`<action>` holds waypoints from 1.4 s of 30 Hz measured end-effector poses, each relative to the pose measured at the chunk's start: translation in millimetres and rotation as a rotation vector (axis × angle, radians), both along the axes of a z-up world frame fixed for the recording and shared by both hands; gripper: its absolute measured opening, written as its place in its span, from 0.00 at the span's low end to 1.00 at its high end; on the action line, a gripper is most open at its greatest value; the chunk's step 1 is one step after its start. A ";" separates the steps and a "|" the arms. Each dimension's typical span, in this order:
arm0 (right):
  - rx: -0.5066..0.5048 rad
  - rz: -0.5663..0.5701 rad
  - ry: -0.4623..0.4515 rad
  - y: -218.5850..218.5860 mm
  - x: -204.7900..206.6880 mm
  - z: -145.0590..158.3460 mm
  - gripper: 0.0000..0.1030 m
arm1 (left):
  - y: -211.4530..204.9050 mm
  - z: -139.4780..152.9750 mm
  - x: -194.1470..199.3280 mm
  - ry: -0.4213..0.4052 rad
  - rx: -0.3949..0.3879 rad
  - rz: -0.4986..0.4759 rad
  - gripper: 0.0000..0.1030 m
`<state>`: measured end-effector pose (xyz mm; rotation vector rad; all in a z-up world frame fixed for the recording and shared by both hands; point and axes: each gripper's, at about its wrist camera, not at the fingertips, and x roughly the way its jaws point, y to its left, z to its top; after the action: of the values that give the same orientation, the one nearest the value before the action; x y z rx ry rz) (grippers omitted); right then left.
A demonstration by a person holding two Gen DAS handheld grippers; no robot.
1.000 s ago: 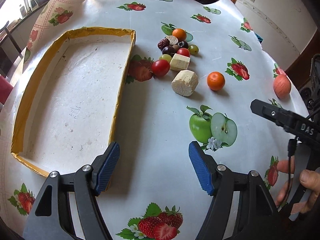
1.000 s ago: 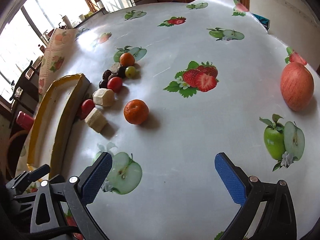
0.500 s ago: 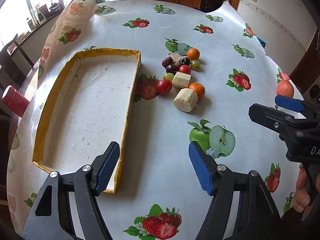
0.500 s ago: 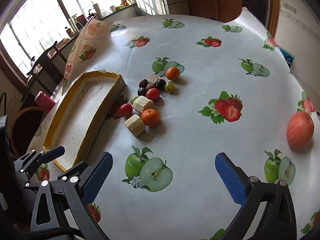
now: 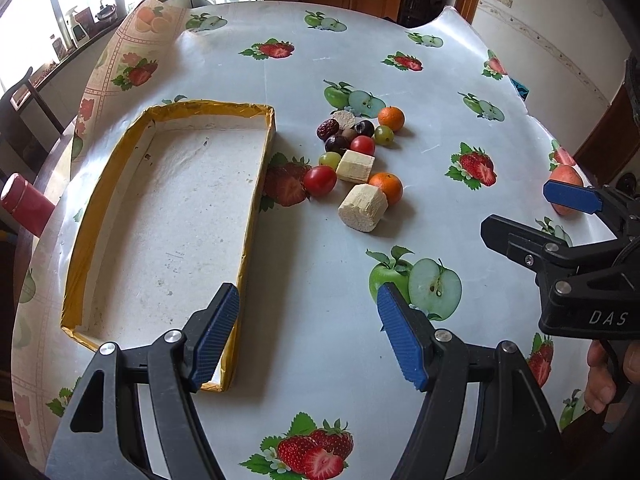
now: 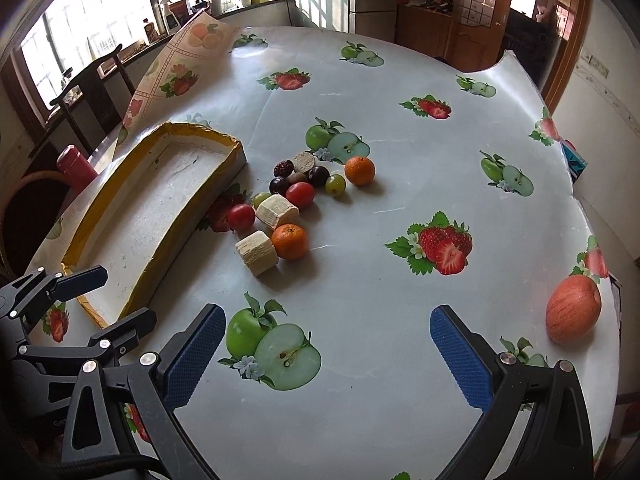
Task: Organize fruits
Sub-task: 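Move both tools toward the pile of fruit beside the yellow tray, then grasp the white cube with the left tool while the right tool grasps a tangerine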
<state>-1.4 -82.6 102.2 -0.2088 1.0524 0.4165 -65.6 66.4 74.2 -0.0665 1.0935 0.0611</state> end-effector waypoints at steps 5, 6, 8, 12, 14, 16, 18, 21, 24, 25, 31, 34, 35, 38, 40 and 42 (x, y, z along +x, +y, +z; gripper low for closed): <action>0.003 0.014 0.008 -1.0 3.0 -2.2 1.00 | -3.4 -1.5 3.1 0.006 -0.001 -0.006 0.69; -0.005 0.017 0.009 -0.9 3.9 -3.1 1.00 | -3.9 -2.1 3.8 0.008 -0.002 -0.005 0.69; -0.015 0.022 0.009 -0.4 4.8 -4.4 1.00 | -4.9 -2.6 5.2 0.011 -0.004 -0.007 0.69; -0.015 0.022 0.012 -1.2 7.8 -4.7 1.00 | -6.4 -3.7 7.5 0.016 -0.010 -0.006 0.69; -0.019 0.024 0.013 -0.8 9.4 -4.7 1.00 | -6.8 -4.1 8.1 0.017 -0.012 -0.007 0.69; -0.023 0.026 0.013 -0.2 10.6 -5.0 1.00 | -7.1 -4.5 8.9 0.019 -0.014 -0.008 0.69; -0.024 0.030 0.015 0.7 11.7 -5.3 1.00 | -7.0 -5.8 10.4 0.023 -0.020 -0.007 0.69; -0.019 0.041 0.020 1.5 13.7 -6.5 1.00 | -6.0 -9.0 13.4 0.033 -0.029 -0.002 0.69; -0.020 0.049 0.024 1.0 16.5 -9.7 0.99 | -6.2 -13.1 17.3 0.043 -0.026 0.000 0.69; -0.018 0.055 0.030 0.6 18.1 -11.7 0.97 | -6.7 -14.8 18.9 0.047 -0.025 -0.001 0.69; 0.062 0.107 0.095 2.1 32.3 -28.3 0.76 | -11.6 -27.9 32.3 0.072 -0.059 -0.023 0.69; 0.118 0.123 0.132 7.5 43.7 -38.3 0.65 | -14.0 -37.4 42.8 0.094 -0.069 -0.027 0.69; 0.125 0.118 0.136 9.1 47.8 -40.9 0.65 | -14.4 -40.0 46.7 0.099 -0.076 -0.028 0.69; 0.149 0.072 0.108 8.7 64.7 -44.4 0.65 | -14.7 -45.6 59.3 0.099 -0.100 -0.032 0.69; 0.176 0.031 0.097 4.7 82.5 -46.4 0.65 | -14.8 -49.9 69.7 0.100 -0.112 -0.035 0.69; 0.183 -0.004 0.077 3.1 102.8 -49.0 0.65 | -14.9 -54.7 80.3 0.102 -0.120 -0.038 0.69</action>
<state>101.4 -79.5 53.2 -0.0278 1.0834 0.5176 14.7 51.5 19.5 -0.1514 1.1993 -0.0357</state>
